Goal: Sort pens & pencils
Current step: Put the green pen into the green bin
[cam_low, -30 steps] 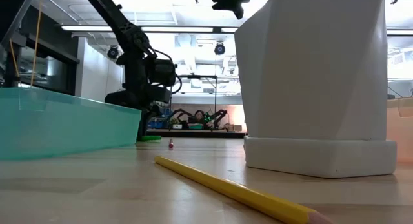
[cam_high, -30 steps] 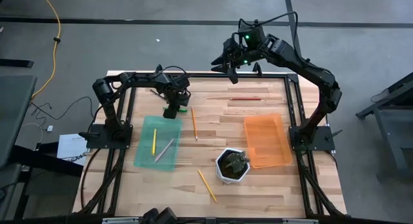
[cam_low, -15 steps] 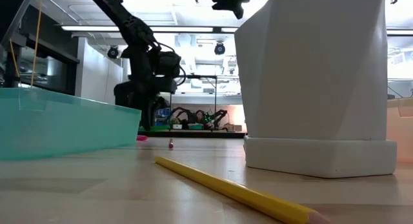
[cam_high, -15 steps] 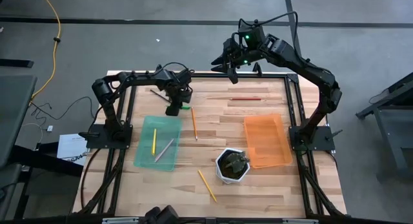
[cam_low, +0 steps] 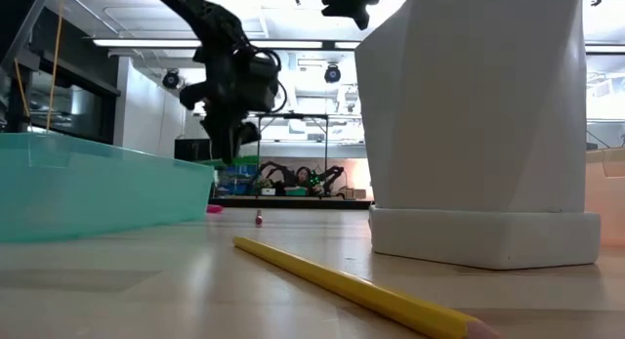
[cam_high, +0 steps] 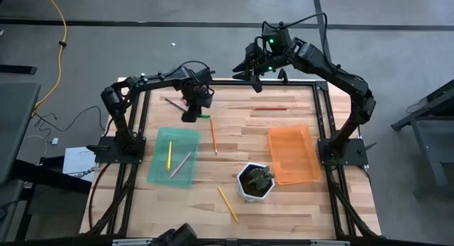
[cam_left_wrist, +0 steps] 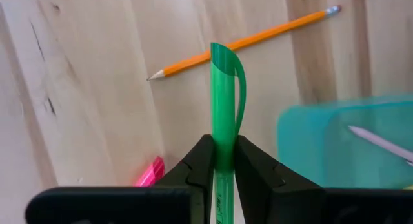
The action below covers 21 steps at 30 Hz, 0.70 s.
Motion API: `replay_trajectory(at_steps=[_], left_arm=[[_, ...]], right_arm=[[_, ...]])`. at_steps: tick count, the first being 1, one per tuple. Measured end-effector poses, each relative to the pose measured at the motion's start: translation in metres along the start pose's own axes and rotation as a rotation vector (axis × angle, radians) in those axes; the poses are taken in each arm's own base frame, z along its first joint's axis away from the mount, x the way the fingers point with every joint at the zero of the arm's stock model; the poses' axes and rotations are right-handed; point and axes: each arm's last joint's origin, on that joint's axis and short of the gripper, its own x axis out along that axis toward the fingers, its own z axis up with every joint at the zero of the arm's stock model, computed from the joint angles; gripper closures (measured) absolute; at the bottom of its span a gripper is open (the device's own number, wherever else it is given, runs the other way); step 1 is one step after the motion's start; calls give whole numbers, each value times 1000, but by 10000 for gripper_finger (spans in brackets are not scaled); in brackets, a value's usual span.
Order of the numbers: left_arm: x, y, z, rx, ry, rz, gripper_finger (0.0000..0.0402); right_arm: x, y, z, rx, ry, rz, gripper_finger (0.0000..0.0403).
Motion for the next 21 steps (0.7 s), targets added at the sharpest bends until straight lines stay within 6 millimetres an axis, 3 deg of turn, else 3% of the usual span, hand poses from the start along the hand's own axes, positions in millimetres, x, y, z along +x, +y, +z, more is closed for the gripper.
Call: replay_trajectory(at_steps=[15,21], left_arm=[[-70,-41,-8,-9,-130,108,363],[-85,-61,-13,-34,-133,105,364]], right_arm=[[-4,-8,-2,4,1,-22,276],[-4,-8,-2,4,1,-22,276]])
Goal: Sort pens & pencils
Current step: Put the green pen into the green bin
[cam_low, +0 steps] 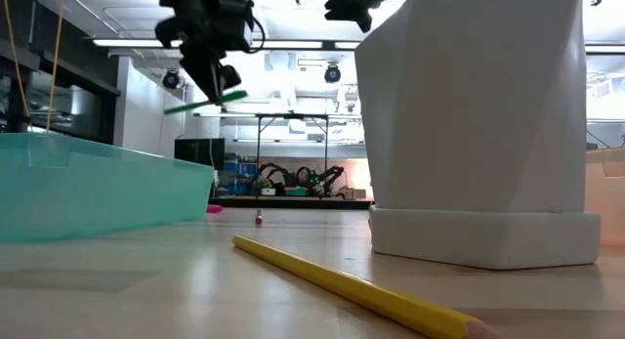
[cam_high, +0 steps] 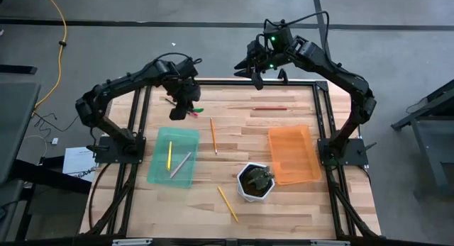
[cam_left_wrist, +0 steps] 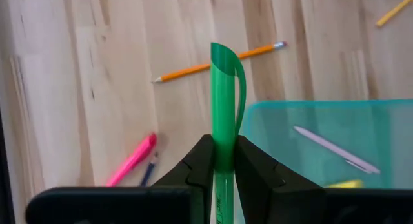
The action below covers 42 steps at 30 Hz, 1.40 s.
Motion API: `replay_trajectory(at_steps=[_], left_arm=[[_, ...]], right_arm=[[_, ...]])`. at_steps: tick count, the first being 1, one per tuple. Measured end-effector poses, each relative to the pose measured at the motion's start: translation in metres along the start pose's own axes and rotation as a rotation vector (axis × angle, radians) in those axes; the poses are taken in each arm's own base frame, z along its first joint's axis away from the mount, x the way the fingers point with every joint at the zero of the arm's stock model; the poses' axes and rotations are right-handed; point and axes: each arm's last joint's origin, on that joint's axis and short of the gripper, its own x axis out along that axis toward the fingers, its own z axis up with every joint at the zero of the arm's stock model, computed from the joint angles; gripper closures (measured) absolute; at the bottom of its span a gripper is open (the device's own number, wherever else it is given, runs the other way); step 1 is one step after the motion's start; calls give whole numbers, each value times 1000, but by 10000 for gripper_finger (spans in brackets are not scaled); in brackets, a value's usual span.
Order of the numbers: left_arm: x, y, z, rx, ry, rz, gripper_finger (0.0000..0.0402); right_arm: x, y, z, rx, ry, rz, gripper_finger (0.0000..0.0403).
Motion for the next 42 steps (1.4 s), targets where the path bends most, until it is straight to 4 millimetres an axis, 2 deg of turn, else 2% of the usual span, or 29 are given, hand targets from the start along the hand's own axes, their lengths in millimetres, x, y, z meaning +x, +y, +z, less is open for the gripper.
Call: replay_trajectory(at_steps=[3,7,14,21,26,32,42], left_arm=[[-5,-12,-1,-4,8,-14,361],[0,-33,-7,-23,19,-40,362],[23,-77,-28,-101,27,-78,361],[46,-104,-44,-245,-15,-47,363],[58,-113,-54,-283,51,-9,361],[74,-113,-68,-325,98,-14,360],[80,-111,-66,-334,39,24,360]], right_arm=[[0,0,-1,3,5,1,276],[0,0,-1,5,9,4,276],[0,1,-2,2,15,9,276],[0,1,-2,-2,15,8,276],[0,1,-2,-2,14,9,276],[0,1,-2,4,20,11,276],[0,1,-4,13,39,16,276]])
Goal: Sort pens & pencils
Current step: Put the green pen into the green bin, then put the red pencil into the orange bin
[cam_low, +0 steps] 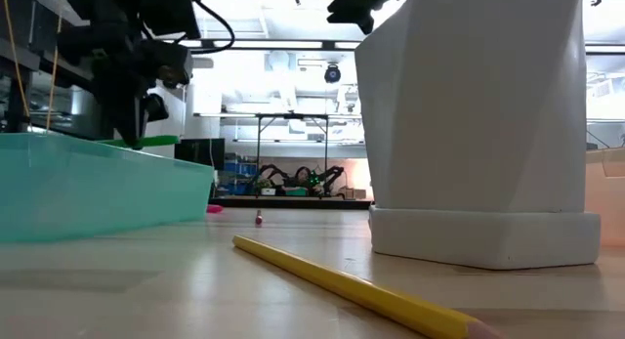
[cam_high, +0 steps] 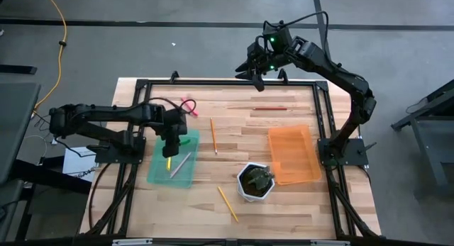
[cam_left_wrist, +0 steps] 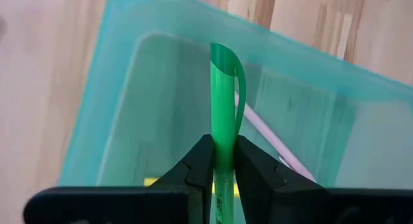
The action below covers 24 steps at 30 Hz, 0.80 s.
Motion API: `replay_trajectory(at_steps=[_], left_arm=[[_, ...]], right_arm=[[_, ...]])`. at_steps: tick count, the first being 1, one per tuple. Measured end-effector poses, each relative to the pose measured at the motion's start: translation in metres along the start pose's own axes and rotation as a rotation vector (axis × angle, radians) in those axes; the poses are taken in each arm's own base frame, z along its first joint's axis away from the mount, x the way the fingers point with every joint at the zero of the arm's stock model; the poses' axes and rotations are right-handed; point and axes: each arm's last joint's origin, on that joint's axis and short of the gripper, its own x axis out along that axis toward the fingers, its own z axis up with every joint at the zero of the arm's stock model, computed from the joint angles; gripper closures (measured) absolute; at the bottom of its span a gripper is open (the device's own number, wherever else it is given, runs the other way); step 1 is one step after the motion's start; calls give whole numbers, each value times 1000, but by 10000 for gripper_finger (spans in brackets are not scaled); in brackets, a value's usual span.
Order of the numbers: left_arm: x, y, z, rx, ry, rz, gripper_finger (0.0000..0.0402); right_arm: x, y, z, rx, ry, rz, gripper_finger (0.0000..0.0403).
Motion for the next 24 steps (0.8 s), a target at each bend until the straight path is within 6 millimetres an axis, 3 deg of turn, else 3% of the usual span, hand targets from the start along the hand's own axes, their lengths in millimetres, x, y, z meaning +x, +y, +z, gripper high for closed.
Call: replay_trajectory(at_steps=[6,16,24], left_arm=[[0,0,1,13,-9,1,353],[0,0,-1,-3,10,14,273],[-9,11,6,105,-39,152,287]], right_arm=[[0,0,0,-5,0,0,276],[0,0,0,-15,0,1,276],[0,0,0,-15,0,1,276]])
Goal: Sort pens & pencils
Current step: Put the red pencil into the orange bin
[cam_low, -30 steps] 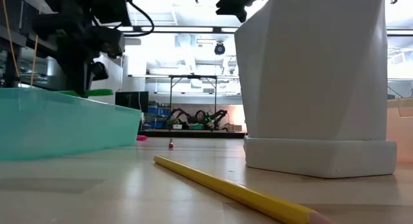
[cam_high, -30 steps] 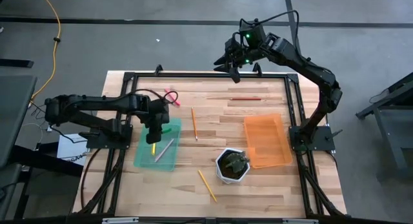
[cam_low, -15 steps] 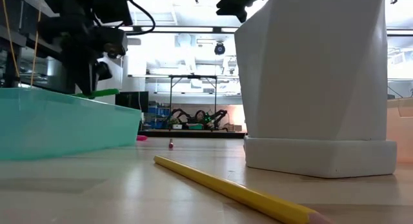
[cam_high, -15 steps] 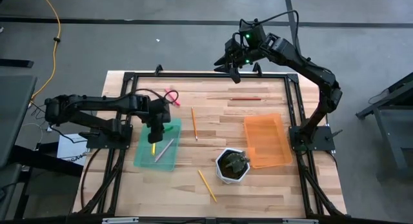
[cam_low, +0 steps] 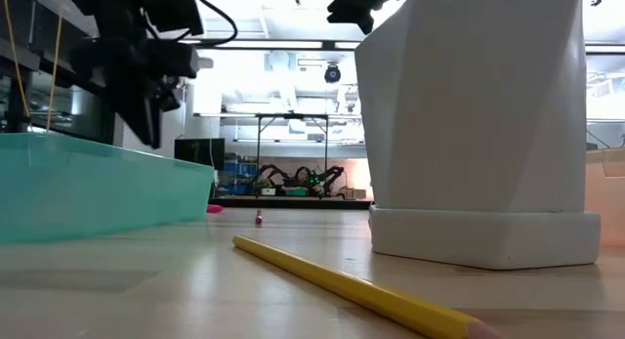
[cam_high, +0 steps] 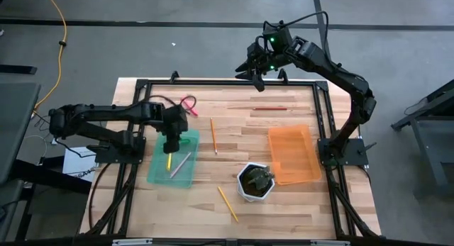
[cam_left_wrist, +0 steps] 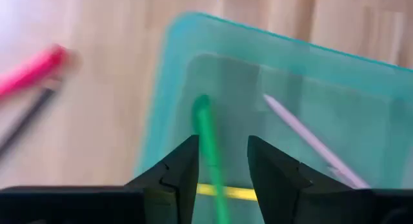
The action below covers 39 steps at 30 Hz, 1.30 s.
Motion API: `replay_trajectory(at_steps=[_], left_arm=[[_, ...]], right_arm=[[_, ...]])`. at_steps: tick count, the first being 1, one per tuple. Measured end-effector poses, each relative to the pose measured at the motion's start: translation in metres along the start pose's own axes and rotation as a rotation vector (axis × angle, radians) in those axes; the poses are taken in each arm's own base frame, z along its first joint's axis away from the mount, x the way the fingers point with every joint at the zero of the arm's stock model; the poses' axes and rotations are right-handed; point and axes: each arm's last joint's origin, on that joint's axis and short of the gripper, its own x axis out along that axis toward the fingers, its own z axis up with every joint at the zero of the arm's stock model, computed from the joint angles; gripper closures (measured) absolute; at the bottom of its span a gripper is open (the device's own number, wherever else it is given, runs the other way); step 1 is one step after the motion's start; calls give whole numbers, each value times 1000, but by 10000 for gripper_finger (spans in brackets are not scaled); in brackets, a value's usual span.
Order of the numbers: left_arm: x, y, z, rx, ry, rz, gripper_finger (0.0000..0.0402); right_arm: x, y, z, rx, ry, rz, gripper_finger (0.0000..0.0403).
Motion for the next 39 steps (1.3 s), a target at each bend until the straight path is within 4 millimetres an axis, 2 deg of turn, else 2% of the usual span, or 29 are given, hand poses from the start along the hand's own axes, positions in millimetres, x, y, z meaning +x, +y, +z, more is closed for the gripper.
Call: replay_trajectory(at_steps=[6,11,16,18,21,23,30,34,39], left_arm=[[-17,37,6,-51,-67,43,303],[-31,70,1,-137,-134,41,304],[-40,93,-6,-201,-195,40,305],[-43,99,-7,-217,-234,38,305],[-45,103,-5,-225,-286,23,305],[-45,104,-3,-215,-316,19,305],[-50,107,7,-194,-453,-14,305],[-54,109,14,-181,-545,-27,305],[-58,112,21,-186,-622,-28,305]], right_arm=[[0,0,0,4,0,0,276],[0,0,0,14,-1,0,276],[0,-1,0,30,4,-14,276],[3,-4,-5,47,54,-76,276],[8,-17,-25,82,232,-167,276],[12,-25,-40,140,330,-146,276],[25,-49,-89,279,500,-85,276],[30,-55,-123,338,599,-61,276],[39,-54,-162,369,695,-20,278]])
